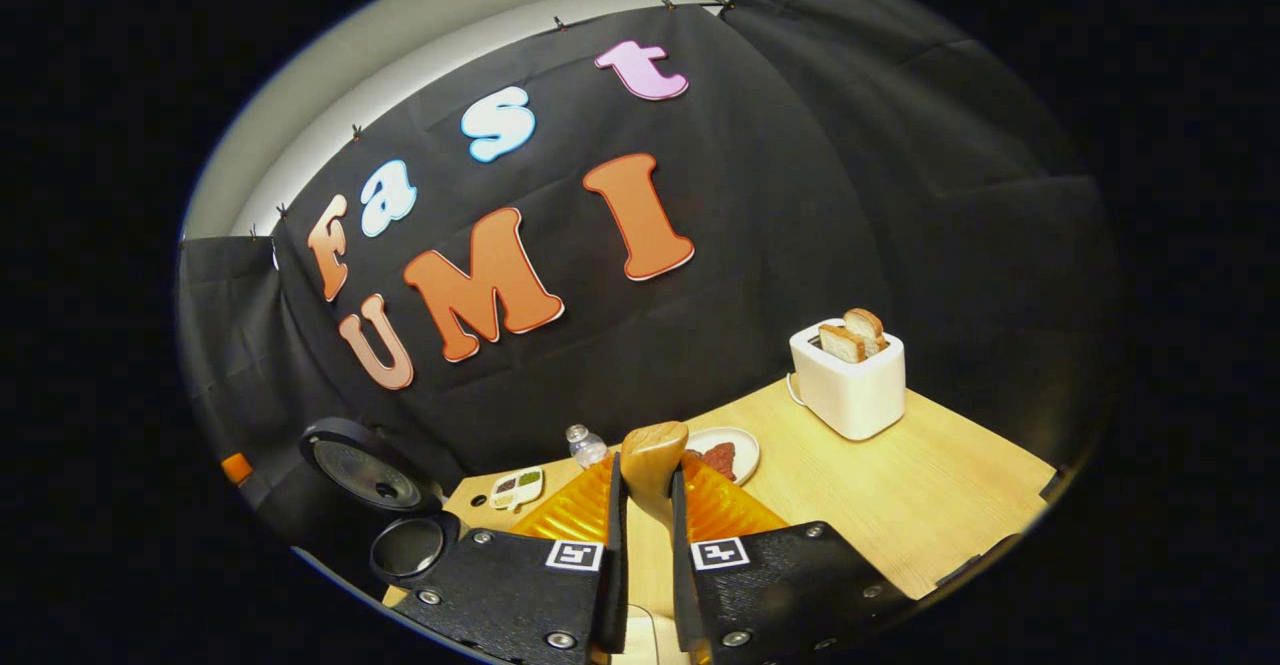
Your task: Close the left gripper, press the button to open the rice cooker; take a wooden spoon from the chopstick holder with the right hand, scoop a spoonful of rice and pour it into the rice cooker, then put the wooden spoon back into the chopstick holder.
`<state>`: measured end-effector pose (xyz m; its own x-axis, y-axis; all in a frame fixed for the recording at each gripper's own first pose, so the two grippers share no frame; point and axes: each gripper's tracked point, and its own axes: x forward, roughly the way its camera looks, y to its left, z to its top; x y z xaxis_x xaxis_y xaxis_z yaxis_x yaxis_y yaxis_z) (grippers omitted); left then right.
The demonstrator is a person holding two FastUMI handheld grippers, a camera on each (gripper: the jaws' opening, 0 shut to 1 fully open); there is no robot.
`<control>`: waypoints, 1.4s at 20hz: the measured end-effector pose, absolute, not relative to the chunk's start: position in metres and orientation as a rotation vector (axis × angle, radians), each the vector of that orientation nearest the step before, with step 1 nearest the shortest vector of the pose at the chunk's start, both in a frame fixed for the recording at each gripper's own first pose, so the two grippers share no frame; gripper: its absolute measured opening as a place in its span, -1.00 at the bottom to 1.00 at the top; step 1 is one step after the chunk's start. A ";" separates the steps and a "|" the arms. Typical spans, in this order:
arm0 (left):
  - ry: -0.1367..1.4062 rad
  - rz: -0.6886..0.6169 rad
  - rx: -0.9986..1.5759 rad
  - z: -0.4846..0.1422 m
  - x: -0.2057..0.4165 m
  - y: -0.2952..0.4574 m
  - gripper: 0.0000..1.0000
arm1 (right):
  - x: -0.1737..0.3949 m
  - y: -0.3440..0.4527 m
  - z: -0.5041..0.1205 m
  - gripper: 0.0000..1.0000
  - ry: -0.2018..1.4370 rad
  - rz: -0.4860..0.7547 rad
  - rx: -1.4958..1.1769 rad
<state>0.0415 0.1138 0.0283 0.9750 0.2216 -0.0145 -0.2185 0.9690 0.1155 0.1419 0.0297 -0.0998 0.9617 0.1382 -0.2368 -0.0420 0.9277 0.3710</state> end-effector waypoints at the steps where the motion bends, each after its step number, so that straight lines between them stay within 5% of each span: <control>1: 0.028 0.235 0.122 0.029 0.041 0.115 0.95 | 0.142 0.026 -0.108 -0.64 0.275 0.089 0.371; 20: 0.038 0.274 0.168 0.043 0.027 0.108 0.90 | 0.147 0.006 -0.217 -0.65 0.412 0.123 0.478; 24: 0.045 0.261 0.179 0.041 0.030 0.105 0.98 | 0.145 -0.017 -0.213 -0.29 0.414 0.064 0.478; 25: 0.046 0.252 0.168 0.042 0.032 0.103 0.97 | 0.144 -0.024 -0.208 -0.05 0.410 0.047 0.463; 27: 0.041 0.242 0.154 0.045 0.037 0.101 0.96 | 0.142 -0.035 -0.199 0.11 0.399 0.014 0.418; 28: 0.039 0.236 0.154 0.046 0.041 0.099 1.00 | 0.141 -0.041 -0.193 0.38 0.398 0.000 0.391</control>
